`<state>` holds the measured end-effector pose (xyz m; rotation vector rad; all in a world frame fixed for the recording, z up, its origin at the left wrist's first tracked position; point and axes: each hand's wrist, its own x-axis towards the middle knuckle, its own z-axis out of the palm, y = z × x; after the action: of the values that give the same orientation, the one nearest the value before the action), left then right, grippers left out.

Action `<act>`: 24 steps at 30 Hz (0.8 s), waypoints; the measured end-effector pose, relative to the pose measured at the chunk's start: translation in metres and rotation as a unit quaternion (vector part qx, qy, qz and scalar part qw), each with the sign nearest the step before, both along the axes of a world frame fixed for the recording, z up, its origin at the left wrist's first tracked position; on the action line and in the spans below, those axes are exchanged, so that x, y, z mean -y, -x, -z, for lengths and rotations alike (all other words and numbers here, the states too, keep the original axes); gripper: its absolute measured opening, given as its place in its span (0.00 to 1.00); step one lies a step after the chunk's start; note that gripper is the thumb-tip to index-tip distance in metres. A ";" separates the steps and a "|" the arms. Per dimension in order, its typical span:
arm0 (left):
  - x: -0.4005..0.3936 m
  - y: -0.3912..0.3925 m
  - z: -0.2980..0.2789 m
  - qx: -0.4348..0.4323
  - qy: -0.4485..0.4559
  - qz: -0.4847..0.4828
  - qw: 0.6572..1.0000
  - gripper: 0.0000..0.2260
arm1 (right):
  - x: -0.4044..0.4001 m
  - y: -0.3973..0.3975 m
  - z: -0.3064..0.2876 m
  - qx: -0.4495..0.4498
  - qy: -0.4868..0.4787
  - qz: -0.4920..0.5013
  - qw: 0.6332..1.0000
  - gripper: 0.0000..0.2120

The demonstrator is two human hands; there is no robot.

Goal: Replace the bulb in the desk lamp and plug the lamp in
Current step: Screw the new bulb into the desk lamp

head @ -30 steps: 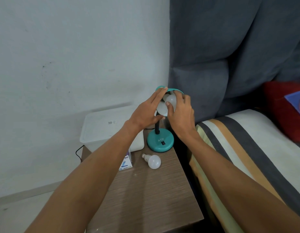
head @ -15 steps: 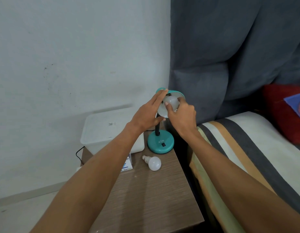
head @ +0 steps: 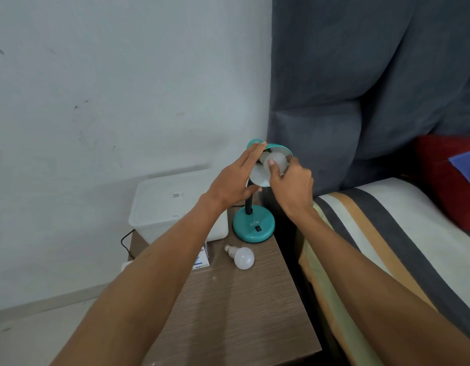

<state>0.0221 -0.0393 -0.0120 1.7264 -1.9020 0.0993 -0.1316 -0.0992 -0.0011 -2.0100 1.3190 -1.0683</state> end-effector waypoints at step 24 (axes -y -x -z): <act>0.001 -0.003 0.004 -0.012 -0.001 -0.002 1.000 0.45 | -0.011 -0.009 0.016 0.020 0.061 -0.052 0.997 0.26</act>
<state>0.0254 -0.0407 -0.0160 1.7247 -1.8832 0.0783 -0.1223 -0.0879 -0.0166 -2.1094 1.1410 -1.1582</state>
